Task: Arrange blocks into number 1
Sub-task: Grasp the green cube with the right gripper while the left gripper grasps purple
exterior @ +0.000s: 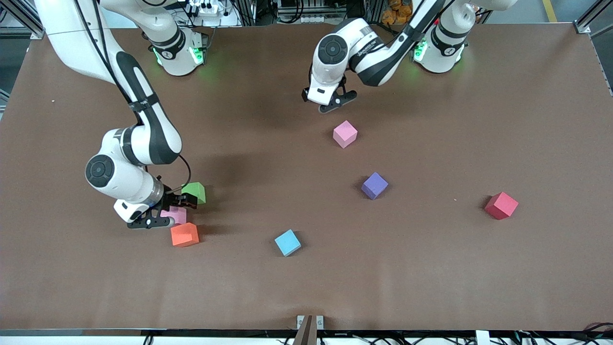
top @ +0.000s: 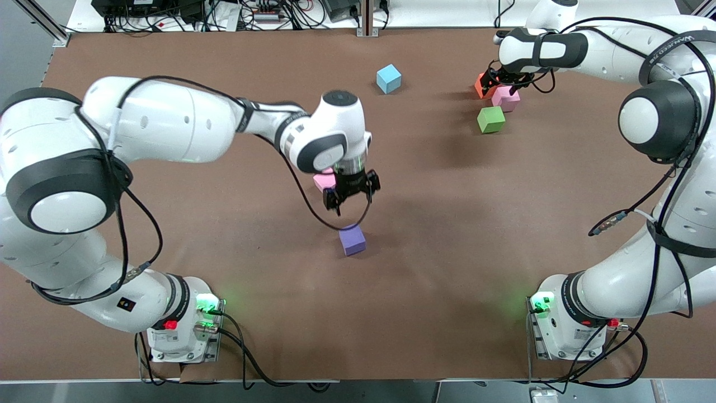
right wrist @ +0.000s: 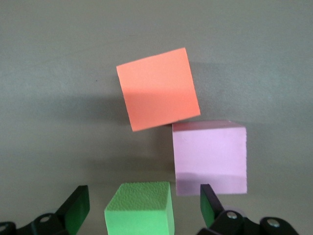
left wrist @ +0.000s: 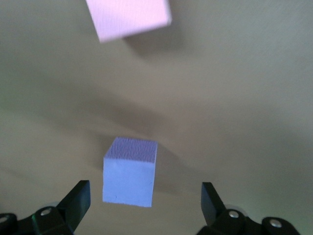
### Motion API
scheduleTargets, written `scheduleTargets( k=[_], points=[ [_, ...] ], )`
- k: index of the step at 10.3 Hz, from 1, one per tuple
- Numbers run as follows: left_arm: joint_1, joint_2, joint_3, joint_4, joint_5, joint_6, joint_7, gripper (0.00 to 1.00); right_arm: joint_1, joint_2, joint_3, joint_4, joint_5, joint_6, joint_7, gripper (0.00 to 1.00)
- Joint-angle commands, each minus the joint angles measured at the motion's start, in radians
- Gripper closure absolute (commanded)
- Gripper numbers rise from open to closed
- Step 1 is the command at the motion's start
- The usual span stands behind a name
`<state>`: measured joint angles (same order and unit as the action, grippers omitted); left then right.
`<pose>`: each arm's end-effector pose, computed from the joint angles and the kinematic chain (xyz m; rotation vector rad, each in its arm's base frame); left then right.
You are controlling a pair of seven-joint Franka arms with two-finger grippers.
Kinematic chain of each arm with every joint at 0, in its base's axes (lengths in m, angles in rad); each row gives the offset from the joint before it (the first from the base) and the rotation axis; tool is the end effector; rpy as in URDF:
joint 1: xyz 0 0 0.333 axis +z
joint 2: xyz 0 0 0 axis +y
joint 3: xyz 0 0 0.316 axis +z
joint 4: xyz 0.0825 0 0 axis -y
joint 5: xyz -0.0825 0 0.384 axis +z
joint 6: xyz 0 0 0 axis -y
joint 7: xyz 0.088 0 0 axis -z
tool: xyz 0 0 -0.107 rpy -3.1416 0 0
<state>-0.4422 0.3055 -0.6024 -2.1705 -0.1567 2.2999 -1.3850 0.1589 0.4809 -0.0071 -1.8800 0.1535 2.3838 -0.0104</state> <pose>0.2730 -0.4754 0.2674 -2.9975 -0.7081 0.4818 0.6311 0.0983 0.2554 -3.0356 -0.0799 -0.0237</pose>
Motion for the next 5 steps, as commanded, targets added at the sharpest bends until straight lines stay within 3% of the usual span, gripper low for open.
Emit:
scheduleTargets(
  k=[1,5],
  points=[
    [-0.004,-0.008,-0.055,-0.099,-0.009,0.117,-0.035,0.0,0.004,-0.102,-0.005,-0.122,-0.012,0.009,-0.013,0.0],
    [0.0,-0.016,-0.086,-0.186,0.047,0.211,-0.034,0.0,0.042,-0.081,-0.005,-0.142,-0.014,0.025,-0.016,0.0]
  ],
)
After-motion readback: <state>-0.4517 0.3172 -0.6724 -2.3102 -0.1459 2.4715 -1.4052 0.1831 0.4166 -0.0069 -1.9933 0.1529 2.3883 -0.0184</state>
